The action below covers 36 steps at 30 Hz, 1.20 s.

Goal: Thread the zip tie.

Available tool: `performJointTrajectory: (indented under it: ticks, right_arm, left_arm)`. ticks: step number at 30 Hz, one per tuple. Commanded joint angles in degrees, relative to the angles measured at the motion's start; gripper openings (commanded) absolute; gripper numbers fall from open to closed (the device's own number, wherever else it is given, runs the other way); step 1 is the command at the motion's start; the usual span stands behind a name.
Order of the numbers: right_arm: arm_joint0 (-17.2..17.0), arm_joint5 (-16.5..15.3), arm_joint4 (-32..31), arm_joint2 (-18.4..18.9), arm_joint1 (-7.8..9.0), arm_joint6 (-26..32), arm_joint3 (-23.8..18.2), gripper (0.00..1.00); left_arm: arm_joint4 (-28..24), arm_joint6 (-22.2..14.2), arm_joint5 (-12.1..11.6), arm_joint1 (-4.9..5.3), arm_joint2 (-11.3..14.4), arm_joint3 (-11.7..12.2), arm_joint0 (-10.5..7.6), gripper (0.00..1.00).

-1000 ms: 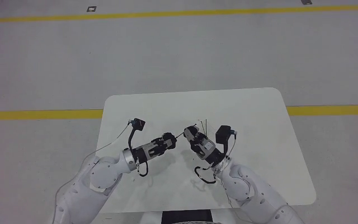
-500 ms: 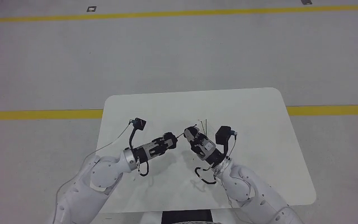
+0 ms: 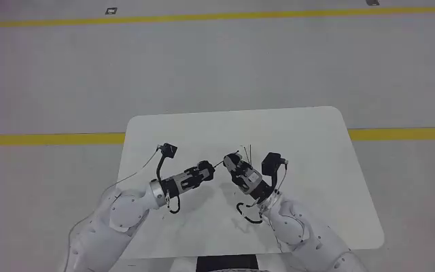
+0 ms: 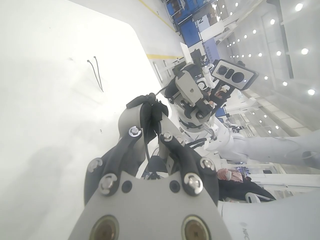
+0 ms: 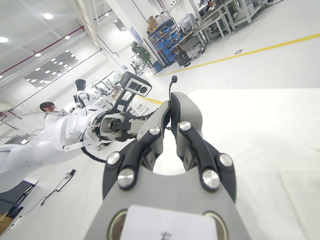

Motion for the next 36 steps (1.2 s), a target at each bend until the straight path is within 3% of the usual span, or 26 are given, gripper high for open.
performJointTrajectory:
  ticks: [1, 17, 36]
  right_arm:
    - [-0.1, 0.0, -0.1, 0.1, -0.05, -0.1, 0.0, 0.00]
    - [0.6, 0.0, -0.1, -0.2, -0.82, 0.5, 1.6, 0.00]
    - [-0.5, 0.0, -1.0, 0.6, -0.97, 0.5, 0.3, 0.00]
  left_arm:
    - [0.0, 0.1, 0.0, 0.02, 0.1, 0.0, 0.05, 0.00]
    - [-0.6, -0.1, 0.0, 0.29, 0.3, -0.5, 0.12, 0.00]
    - [-0.6, 0.4, 0.0, 0.56, 0.5, -0.6, 0.11, 0.00]
